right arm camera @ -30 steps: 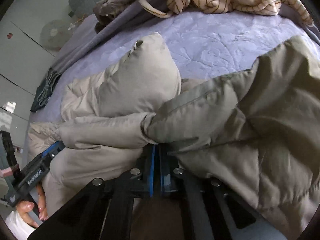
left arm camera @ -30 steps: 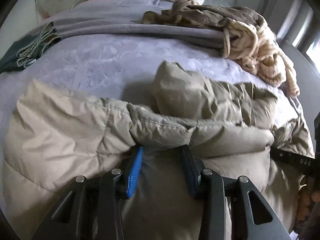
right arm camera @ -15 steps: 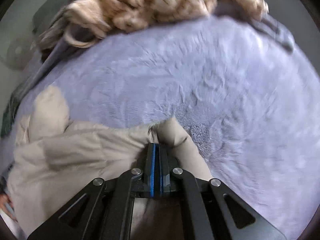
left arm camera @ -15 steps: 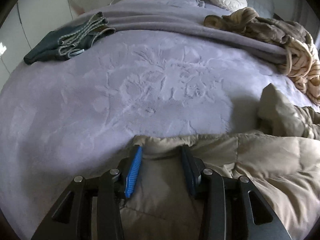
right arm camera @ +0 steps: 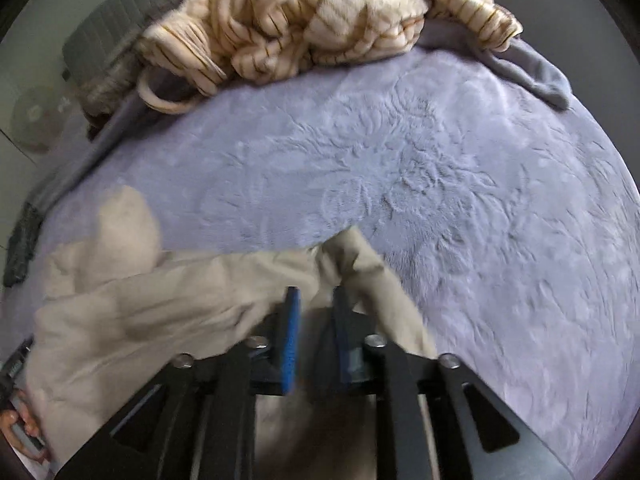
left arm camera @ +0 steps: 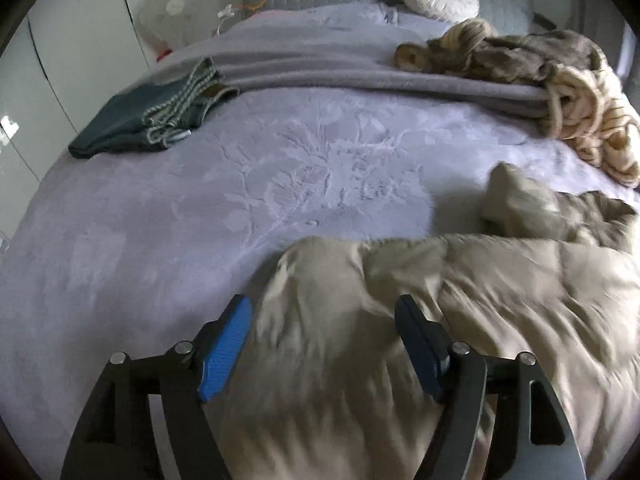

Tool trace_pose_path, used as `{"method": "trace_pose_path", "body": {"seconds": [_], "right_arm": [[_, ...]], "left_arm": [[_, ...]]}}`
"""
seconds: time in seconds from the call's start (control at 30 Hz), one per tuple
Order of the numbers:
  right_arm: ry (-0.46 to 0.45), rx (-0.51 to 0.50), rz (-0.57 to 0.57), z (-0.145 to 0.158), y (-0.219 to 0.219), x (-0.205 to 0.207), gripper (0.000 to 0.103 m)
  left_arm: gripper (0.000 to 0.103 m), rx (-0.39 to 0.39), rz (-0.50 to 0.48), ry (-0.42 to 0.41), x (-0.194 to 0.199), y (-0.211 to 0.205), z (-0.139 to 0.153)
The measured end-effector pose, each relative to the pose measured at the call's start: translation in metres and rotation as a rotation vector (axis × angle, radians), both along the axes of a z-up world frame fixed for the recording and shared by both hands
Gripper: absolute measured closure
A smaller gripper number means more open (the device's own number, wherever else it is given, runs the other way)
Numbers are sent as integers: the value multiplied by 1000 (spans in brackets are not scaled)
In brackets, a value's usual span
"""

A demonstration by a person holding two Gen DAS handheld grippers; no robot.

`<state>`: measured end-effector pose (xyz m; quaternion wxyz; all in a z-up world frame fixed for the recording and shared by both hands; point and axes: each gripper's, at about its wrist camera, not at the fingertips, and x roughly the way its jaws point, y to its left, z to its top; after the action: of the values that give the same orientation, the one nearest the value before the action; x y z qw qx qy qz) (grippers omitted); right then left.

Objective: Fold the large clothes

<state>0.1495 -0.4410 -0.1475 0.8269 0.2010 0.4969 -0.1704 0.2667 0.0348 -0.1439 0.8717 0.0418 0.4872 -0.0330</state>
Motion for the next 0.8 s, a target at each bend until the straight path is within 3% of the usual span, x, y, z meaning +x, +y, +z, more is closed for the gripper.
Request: {"method": "trace_pose_path", "body": {"seconds": [0.27, 0.3, 0.33, 0.57, 0.8], "right_arm": [[-29, 81, 11, 24, 32, -52, 67], [-27, 90, 9, 26, 36, -60, 67], [-27, 99, 8, 27, 39, -66, 67], [0, 151, 9, 27, 63, -113, 57], [10, 237, -38, 19, 70, -152, 34]], "left_arm": [[25, -53, 0, 61, -54, 8, 15], [8, -54, 0, 65, -60, 8, 16], [0, -56, -1, 67, -68, 7, 18], [0, -61, -24, 106, -106, 4, 22], [0, -108, -1, 185, -134, 9, 14]]}}
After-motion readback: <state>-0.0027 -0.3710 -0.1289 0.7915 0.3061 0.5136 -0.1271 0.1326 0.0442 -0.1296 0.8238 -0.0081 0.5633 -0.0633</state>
